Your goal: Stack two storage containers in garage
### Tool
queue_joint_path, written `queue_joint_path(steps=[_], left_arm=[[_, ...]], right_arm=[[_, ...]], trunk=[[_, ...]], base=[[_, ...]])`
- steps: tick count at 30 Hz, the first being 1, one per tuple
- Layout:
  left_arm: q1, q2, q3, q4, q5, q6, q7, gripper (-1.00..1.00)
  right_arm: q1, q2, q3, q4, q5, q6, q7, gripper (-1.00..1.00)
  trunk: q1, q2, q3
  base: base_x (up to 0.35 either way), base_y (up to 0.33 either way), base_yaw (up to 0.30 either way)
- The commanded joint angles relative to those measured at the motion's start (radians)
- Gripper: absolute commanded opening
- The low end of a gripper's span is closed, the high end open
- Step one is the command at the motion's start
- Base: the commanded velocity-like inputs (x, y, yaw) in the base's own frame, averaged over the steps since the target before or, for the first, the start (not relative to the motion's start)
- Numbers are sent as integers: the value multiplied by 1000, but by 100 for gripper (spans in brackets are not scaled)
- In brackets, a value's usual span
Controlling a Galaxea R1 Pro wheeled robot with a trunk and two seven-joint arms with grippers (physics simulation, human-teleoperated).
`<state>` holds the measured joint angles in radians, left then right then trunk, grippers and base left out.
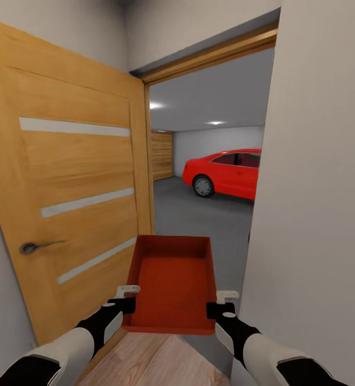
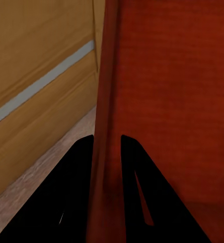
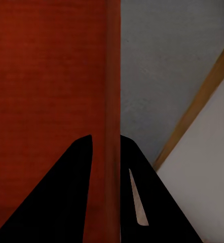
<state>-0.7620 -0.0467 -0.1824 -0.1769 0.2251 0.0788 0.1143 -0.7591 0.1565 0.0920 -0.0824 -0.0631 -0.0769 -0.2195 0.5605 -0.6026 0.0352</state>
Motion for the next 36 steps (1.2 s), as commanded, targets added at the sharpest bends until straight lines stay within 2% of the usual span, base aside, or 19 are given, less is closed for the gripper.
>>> queue_joint_path(steps=[1,25,36], left_arm=[[0,1,37,-7,-12,-19,42,-100],[0,1,37,-7,-12,-19,42,-100],[0,1,37,-7,-12,-19,42,-100]], right_arm=[[0,0,0,26,-15,-7,-6,-100],[0,0,0,26,-15,-7,-6,-100],[0,0,0,26,-15,-7,-6,-100]], trunk=[[1,0,0],[1,0,0],[1,0,0]], base=[[222,257,-287],[223,256,-287],[225,256,-58]])
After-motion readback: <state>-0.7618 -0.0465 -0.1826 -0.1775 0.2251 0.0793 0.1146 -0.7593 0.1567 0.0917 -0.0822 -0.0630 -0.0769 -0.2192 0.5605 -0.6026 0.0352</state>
